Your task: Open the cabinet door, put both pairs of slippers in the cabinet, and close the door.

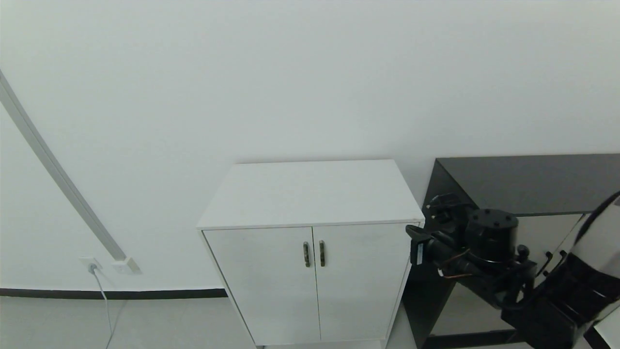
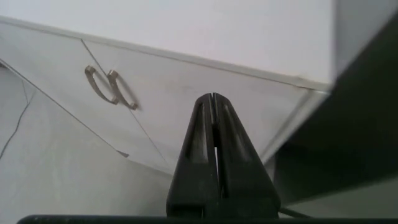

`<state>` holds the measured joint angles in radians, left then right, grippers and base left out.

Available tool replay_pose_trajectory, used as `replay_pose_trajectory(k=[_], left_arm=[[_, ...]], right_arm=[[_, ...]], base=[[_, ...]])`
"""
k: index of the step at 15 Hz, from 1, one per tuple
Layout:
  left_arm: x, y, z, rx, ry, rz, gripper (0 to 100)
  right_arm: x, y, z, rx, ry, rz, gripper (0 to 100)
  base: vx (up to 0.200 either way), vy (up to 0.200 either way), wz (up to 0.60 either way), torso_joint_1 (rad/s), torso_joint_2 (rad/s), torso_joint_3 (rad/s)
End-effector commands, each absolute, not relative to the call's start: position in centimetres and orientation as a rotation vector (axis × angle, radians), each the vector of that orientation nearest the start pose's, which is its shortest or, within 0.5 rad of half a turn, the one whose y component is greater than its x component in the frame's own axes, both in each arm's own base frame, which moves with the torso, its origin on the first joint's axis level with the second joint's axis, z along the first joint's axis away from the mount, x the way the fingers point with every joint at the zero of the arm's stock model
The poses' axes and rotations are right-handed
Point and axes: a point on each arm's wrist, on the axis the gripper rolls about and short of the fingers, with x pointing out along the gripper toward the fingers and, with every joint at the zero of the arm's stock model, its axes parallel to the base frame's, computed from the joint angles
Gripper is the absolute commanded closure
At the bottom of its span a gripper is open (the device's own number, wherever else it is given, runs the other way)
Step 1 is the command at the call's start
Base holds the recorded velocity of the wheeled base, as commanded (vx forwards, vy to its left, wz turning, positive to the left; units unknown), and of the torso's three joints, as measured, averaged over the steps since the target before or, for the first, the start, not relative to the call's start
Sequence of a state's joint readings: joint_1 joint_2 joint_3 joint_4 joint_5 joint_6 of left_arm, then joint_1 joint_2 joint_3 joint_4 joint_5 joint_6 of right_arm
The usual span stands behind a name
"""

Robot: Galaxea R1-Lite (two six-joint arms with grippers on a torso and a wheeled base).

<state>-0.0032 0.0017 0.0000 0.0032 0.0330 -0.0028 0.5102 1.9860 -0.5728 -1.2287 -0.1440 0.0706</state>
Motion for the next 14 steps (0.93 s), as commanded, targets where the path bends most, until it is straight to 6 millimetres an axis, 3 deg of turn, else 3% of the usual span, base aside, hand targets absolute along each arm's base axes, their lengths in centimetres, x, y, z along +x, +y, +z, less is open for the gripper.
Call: replay_pose_trajectory(k=[1,6,9,11,14], left_arm=[[-2.3,0.1,7.5,-0.003,0.005,0.031,100],[-2.3,0.1,7.5,-0.003,0.006,0.029,100],[-2.3,0.1,7.5,-0.003,0.005,0.029,100],[-2.3,0.1,7.5,-0.001,0.005,0.028,100],[-2.3,0.1,7.5,0.0,0.006,0.028,100]], right_arm=[[25.6,11.8,12.7,0.021,0.134,0.295,100],[22.0,6.1,14.2,0.022,0.148,0.135,100],[18.7,2.4,15.0,0.018,0.161,-0.002,100],[16.7,1.3,15.0,0.011,0.186,-0.049,100],[11.8,0.3,15.3,-0.001,0.219,-0.094,100]], base=[[0.0,0.0,0.0,0.0,0.0,0.0],[0.0,0.0,0.0,0.0,0.0,0.0],[0.0,0.0,0.0,0.0,0.0,0.0],[0.0,0.0,0.0,0.0,0.0,0.0],[0.0,0.0,0.0,0.0,0.0,0.0]])
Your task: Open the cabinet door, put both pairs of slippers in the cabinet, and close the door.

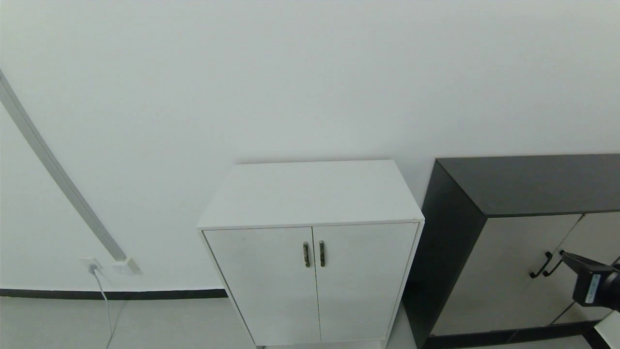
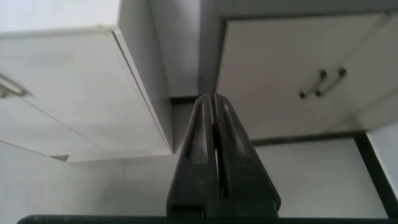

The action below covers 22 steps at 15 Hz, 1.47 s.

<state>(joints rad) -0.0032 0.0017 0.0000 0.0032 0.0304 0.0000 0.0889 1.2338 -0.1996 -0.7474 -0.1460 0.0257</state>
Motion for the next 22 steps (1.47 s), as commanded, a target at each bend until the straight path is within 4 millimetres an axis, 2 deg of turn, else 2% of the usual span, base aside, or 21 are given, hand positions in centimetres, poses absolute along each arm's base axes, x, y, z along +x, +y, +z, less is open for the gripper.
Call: replay_pose_trajectory(k=[1,6,13,18,22], left_arm=[[-2.3,0.1,7.5,0.0,0.005,0.028,100],[-2.3,0.1,7.5,0.0,0.006,0.028,100],[-2.3,0.1,7.5,0.0,0.005,0.028,100],[-2.3,0.1,7.5,0.0,0.006,0.028,100],[-2.3,0.1,7.5,0.0,0.005,0.028,100]], right_arm=[[10.5,0.2,15.4,0.0,0.219,-0.092,100],[5.1,0.0,14.8,0.0,0.222,-0.08,100],[-1.1,-0.2,11.4,0.015,0.196,-0.017,100],[-2.2,-0.3,8.9,0.016,0.133,-0.006,100],[-1.9,-0.3,8.5,0.019,0.113,-0.005,100]], base=[[0.0,0.0,0.0,0.0,0.0,0.0],[0.0,0.0,0.0,0.0,0.0,0.0],[0.0,0.0,0.0,0.0,0.0,0.0],[0.0,0.0,0.0,0.0,0.0,0.0],[0.0,0.0,0.0,0.0,0.0,0.0]])
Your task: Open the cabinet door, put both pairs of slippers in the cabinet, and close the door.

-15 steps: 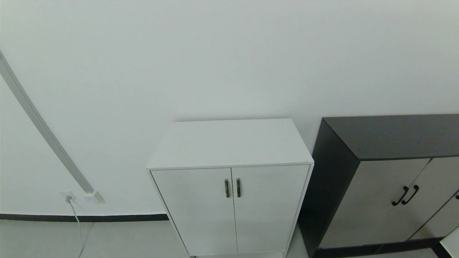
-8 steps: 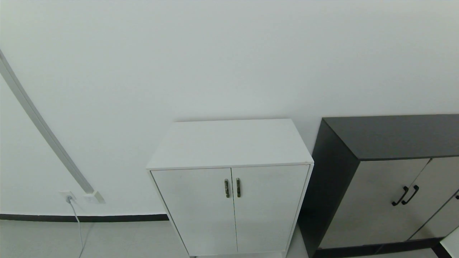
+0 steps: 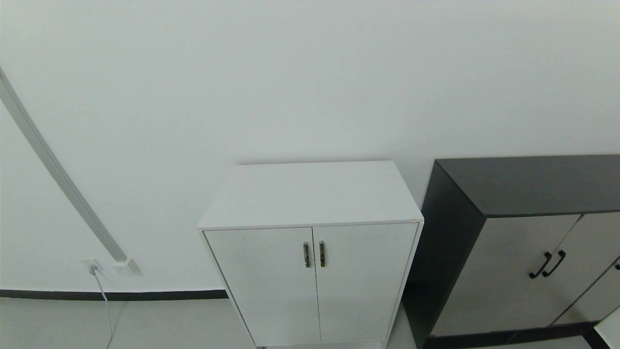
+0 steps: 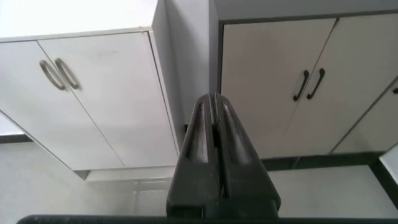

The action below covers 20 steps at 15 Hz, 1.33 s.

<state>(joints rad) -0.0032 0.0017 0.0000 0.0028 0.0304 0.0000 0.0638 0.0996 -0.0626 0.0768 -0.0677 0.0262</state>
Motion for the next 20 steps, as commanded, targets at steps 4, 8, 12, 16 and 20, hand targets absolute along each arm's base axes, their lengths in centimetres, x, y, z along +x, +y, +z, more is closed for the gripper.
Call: replay_pose_trajectory(k=[4,8,12,16,20], left_arm=[[-2.27,0.08,7.52,0.0,0.005,0.028,100],[-2.26,0.08,7.52,0.0,0.006,0.028,100],[-2.27,0.08,7.52,0.0,0.005,0.028,100],[-2.26,0.08,7.52,0.0,0.006,0.028,100],[-2.27,0.08,7.52,0.0,0.005,0.028,100]], right_arm=[[-1.6,-0.24,7.78,0.038,0.081,-0.014,100],[-1.51,-0.15,7.74,0.013,0.1,0.016,100],[-1.64,0.03,7.71,0.003,0.084,-0.084,100],[-2.2,0.07,7.57,-0.004,0.011,0.045,100],[-2.26,0.06,7.55,0.005,0.003,0.031,100]], base=[[0.0,0.0,0.0,0.0,0.0,0.0],[0.0,0.0,0.0,0.0,0.0,0.0],[0.0,0.0,0.0,0.0,0.0,0.0],[0.0,0.0,0.0,0.0,0.0,0.0],[0.0,0.0,0.0,0.0,0.0,0.0]])
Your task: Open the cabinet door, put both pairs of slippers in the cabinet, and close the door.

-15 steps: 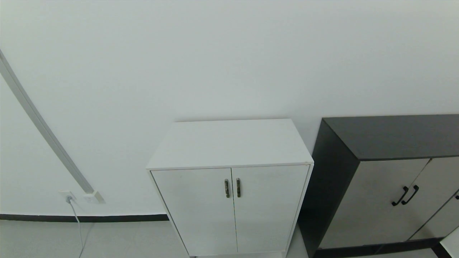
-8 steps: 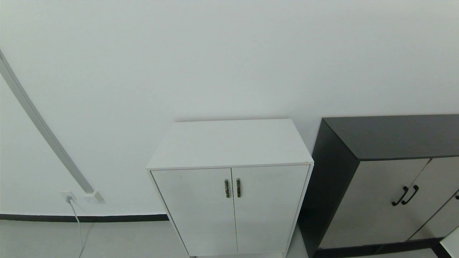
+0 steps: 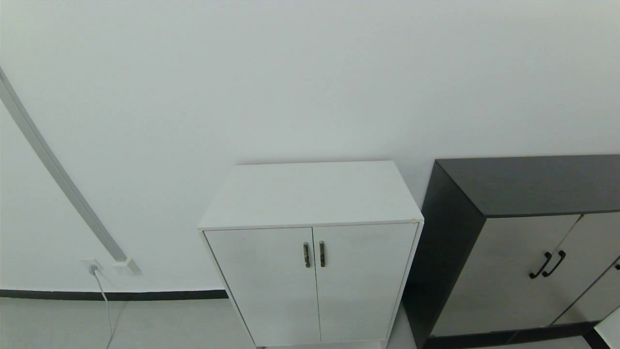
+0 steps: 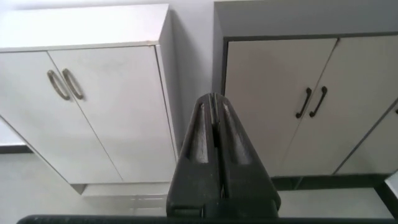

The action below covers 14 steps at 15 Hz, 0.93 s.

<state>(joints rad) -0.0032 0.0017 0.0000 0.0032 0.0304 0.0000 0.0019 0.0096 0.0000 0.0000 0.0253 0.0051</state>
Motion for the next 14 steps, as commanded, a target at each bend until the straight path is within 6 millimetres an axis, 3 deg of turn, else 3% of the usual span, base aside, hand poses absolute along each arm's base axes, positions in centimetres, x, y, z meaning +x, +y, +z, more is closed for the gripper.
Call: replay_pose_trajectory(k=[1,14], left_arm=[[-2.27,0.08,7.52,0.0,0.005,0.028,100],[-2.26,0.08,7.52,0.0,0.006,0.028,100]], right_arm=[[-2.26,0.03,7.57,0.018,0.002,0.021,100],[-2.26,0.04,7.59,0.057,0.001,0.025,100]], base=[[0.0,0.0,0.0,0.0,0.0,0.0],[0.0,0.0,0.0,0.0,0.0,0.0]])
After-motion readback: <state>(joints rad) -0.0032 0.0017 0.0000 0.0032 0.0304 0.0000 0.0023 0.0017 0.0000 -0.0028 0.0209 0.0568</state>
